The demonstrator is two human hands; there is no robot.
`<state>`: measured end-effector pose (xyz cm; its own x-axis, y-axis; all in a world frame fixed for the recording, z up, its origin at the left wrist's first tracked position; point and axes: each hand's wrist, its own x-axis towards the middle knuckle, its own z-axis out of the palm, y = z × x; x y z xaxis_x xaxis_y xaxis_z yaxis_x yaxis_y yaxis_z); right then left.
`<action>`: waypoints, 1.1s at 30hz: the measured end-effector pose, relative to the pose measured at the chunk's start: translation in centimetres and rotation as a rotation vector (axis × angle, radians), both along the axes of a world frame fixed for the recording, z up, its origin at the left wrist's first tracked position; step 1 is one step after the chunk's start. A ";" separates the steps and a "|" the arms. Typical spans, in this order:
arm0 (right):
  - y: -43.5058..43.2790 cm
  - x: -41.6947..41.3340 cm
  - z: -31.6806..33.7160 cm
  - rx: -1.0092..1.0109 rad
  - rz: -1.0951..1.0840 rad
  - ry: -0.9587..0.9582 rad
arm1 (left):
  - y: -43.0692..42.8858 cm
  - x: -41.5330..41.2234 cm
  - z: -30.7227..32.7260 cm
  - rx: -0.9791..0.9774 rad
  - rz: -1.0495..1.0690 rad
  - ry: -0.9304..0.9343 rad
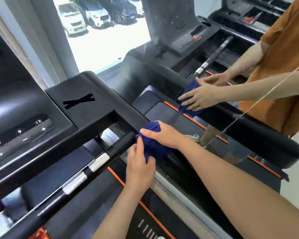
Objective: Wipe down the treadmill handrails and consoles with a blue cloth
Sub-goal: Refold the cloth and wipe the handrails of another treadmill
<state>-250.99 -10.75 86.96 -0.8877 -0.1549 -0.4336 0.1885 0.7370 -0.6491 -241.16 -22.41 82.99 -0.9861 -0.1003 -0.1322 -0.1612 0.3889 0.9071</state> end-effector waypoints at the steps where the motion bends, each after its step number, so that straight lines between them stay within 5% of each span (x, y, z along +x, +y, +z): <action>1: 1.1 1.5 0.1 0.042 0.017 0.015 | 0.3 -0.2 0.2 -0.043 0.008 0.030; 10: 6.6 10.4 0.0 0.486 0.127 0.186 | 5.4 6.9 0.9 -0.387 -0.231 0.095; 15: 0.8 6.6 -0.4 0.636 0.157 0.370 | -0.8 2.5 2.2 -0.760 0.043 0.268; 17: -1.7 4.5 -1.0 0.688 0.184 0.446 | -4.0 0.1 2.3 -0.934 0.106 0.167; 19: -3.9 2.6 -1.4 0.679 0.183 0.484 | -5.9 -1.5 2.1 -0.967 0.069 -0.092; 21: -5.1 1.1 -1.2 0.639 0.204 0.468 | -6.6 -1.9 1.1 -1.002 0.038 -0.161; 25: -1.8 2.9 -0.3 0.506 0.184 0.337 | -7.0 -1.9 0.7 -1.024 0.066 -0.033; 28: 1.4 6.2 -0.2 0.595 0.164 0.288 | -8.1 -2.5 0.7 -1.245 -0.100 0.149; 30: 0.7 5.0 -0.4 0.645 0.195 0.275 | -8.4 -2.9 0.1 -1.301 -0.247 0.118; 33: -2.4 0.1 -0.2 0.415 0.225 0.224 | -8.6 -3.5 -0.1 -1.207 -0.268 0.056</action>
